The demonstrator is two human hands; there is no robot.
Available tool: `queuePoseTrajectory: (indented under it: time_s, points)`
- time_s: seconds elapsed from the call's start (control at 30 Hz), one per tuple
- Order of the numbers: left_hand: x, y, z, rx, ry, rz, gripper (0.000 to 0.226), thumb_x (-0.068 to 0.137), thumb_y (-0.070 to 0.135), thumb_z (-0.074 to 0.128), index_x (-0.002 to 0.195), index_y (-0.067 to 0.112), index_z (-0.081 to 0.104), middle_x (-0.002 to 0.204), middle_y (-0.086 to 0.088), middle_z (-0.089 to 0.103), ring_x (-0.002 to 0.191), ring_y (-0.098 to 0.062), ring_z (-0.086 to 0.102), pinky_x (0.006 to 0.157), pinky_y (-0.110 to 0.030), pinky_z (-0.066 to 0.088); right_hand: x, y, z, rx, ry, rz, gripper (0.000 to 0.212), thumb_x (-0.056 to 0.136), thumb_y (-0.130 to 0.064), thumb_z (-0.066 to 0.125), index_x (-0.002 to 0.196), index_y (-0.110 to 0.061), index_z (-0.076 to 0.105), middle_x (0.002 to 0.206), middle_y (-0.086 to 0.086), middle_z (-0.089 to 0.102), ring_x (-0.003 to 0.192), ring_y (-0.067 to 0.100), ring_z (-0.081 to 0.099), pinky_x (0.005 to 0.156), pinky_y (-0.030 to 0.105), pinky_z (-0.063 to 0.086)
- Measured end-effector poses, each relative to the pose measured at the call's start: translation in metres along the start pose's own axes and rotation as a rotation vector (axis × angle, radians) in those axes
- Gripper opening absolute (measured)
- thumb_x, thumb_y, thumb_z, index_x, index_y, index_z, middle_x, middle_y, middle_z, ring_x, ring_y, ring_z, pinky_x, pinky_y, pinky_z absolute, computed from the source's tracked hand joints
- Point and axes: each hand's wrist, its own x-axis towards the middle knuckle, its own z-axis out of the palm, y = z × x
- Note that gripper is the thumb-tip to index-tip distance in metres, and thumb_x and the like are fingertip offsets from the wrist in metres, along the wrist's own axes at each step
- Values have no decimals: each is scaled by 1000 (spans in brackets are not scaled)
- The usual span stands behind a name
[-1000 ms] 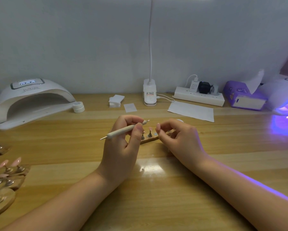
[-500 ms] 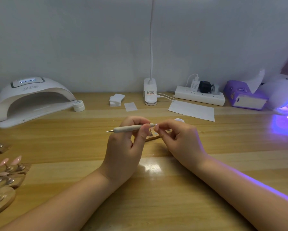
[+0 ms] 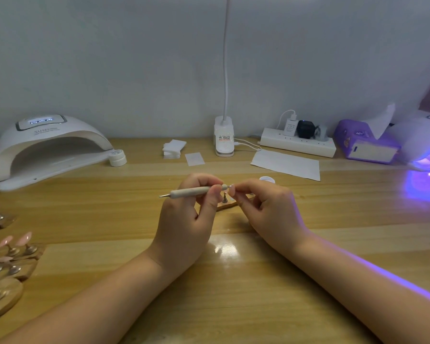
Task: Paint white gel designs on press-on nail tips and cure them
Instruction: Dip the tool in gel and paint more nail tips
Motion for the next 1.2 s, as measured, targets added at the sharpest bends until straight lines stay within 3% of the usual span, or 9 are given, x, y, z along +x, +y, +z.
queuePoseTrajectory:
  time_s: [0.23, 0.37, 0.47, 0.73, 0.93, 1.2]
  points:
    - [0, 0, 0, 0, -7, 11, 7, 92, 16, 54, 97, 18, 59, 81, 3, 67, 75, -6, 65, 65, -17, 51, 0, 0, 0, 12, -12, 3, 9, 88, -9, 69, 96, -11, 74, 82, -5, 72, 61, -6, 51, 60, 12, 43]
    - [-1, -1, 0, 0, -8, -1, 8, 93, 17, 53, 97, 18, 59, 80, 3, 67, 75, -7, 65, 65, -14, 49, 0, 0, 0, 12, -7, 1, 10, 88, -9, 69, 97, -12, 74, 82, -6, 71, 59, 4, 54, 58, 20, 47]
    - [-1, -1, -1, -4, -14, -3, 8, 93, 17, 53, 98, 18, 59, 80, 3, 67, 76, -6, 64, 66, -11, 47, 0, 0, 0, 15, 6, -2, 10, 88, -9, 69, 97, -12, 74, 82, -6, 72, 60, 0, 53, 58, 18, 46]
    - [-2, -1, 0, -3, -14, 2, 8, 93, 17, 53, 98, 20, 59, 81, 3, 67, 77, -7, 64, 66, -11, 47, 0, 0, 0, 15, 18, -16, 11, 88, -8, 70, 97, -11, 74, 83, -6, 72, 62, 5, 58, 58, 21, 49]
    - [-1, -1, -2, -80, 38, -5, 6, 95, 27, 52, 99, 28, 56, 87, 2, 67, 81, -11, 67, 71, -27, 54, 0, -1, 2, 45, 35, 10, 10, 87, -7, 70, 96, -10, 74, 85, -7, 73, 63, -9, 53, 61, 11, 43]
    - [-1, 0, -2, -81, 34, -8, 6, 94, 26, 52, 99, 26, 57, 87, 3, 67, 81, -11, 67, 70, -28, 54, 0, -2, 0, 70, 48, 37, 14, 87, -5, 69, 97, -13, 74, 86, -16, 66, 71, -10, 58, 63, 7, 43]
